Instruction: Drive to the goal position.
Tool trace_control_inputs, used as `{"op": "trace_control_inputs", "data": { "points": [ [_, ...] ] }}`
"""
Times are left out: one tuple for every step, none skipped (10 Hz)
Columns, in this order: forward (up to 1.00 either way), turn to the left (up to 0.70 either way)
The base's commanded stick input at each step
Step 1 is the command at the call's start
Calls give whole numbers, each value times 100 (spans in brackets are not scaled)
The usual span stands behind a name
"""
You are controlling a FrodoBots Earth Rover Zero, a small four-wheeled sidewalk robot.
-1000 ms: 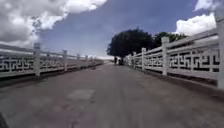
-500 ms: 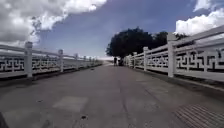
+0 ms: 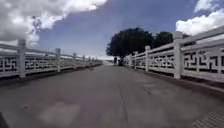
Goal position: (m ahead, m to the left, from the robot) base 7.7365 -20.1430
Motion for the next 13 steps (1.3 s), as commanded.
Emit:
{"op": "trace_control_inputs", "data": {
  "points": [
    [70,0],
    [70,0],
    [70,0],
    [70,0],
    [70,0],
    [70,0],
    [70,0],
    [70,0],
    [70,0],
    [70,0],
    [70,0],
    [70,0],
    [70,0]
  ]
}}
